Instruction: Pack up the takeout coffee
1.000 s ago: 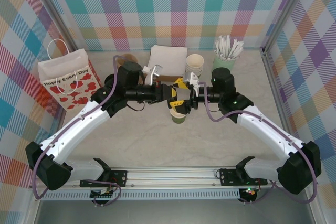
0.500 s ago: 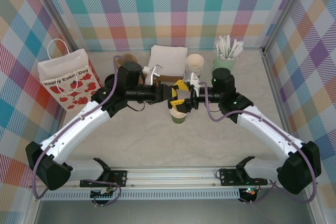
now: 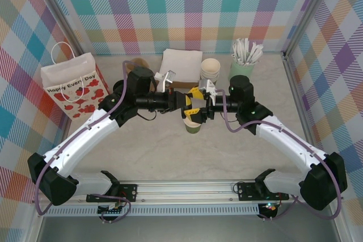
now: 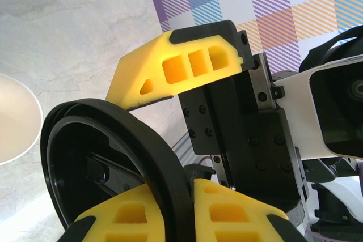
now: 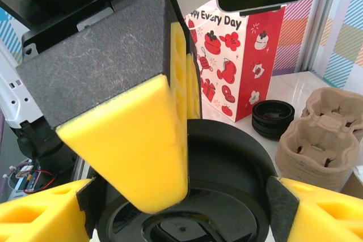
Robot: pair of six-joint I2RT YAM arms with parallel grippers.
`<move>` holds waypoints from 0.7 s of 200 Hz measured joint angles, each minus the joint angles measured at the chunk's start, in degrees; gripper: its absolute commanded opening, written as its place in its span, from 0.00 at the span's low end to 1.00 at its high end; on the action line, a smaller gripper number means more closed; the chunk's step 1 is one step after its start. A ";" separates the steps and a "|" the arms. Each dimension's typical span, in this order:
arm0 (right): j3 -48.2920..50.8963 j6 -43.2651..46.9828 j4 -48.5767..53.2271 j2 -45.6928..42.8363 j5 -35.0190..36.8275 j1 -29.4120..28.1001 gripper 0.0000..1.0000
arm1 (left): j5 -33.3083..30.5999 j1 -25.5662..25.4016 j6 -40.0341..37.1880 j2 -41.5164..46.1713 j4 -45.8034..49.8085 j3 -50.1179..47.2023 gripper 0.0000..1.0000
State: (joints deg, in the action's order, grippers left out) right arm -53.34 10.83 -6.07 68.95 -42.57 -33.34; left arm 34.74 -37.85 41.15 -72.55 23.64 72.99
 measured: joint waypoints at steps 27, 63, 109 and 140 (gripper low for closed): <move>0.90 -0.57 -1.09 0.00 -0.15 0.02 0.79 | 0.00 0.00 0.31 0.00 0.00 0.00 0.10; 1.86 -1.25 -2.05 0.00 -0.17 0.02 0.80 | 0.00 -0.02 0.90 0.00 0.00 0.00 0.09; 2.05 -1.86 -2.05 0.00 -0.22 0.04 0.81 | -0.07 -0.17 1.25 0.00 -0.02 0.00 0.09; 2.25 -2.49 -2.05 0.02 -0.46 0.04 0.81 | -0.04 -0.28 1.29 0.00 -0.02 0.00 0.09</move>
State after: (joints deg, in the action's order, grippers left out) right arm -51.09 8.34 -8.12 68.97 -43.03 -33.30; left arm 34.70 -38.13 42.44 -72.55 23.62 72.99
